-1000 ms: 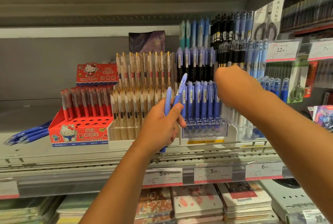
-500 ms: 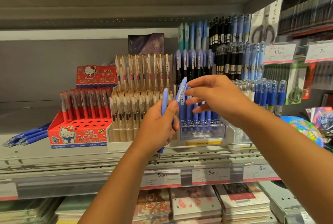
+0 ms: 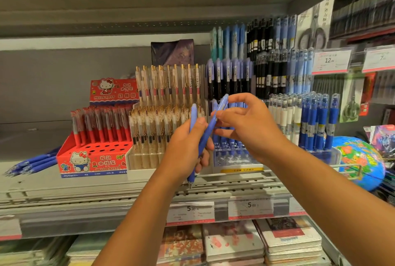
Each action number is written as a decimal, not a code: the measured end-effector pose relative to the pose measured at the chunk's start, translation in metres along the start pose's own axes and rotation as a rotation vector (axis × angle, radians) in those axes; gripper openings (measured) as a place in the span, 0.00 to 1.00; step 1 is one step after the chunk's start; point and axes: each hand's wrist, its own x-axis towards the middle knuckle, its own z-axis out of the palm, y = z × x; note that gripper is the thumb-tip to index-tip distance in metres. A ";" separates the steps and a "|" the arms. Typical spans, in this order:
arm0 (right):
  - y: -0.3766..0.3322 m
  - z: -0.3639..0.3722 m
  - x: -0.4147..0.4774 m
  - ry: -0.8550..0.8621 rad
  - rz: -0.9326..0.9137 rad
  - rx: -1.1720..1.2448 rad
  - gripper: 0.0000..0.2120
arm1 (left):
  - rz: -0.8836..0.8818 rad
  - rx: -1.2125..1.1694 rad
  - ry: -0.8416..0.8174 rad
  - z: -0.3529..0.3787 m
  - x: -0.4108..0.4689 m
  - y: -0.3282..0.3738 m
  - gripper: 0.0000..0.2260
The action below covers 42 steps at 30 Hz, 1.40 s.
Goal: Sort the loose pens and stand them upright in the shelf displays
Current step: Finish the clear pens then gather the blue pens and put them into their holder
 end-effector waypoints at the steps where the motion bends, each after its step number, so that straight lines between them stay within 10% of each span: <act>1: 0.001 -0.001 0.001 0.011 -0.001 0.010 0.15 | -0.006 -0.020 0.004 0.000 0.001 0.000 0.18; 21: 0.001 -0.022 0.032 0.167 -0.307 -0.315 0.14 | -0.015 -0.361 0.057 -0.004 0.005 -0.002 0.18; 42: 0.028 -0.016 0.038 0.029 -0.308 -0.603 0.14 | 0.179 0.027 0.156 0.002 0.007 -0.004 0.04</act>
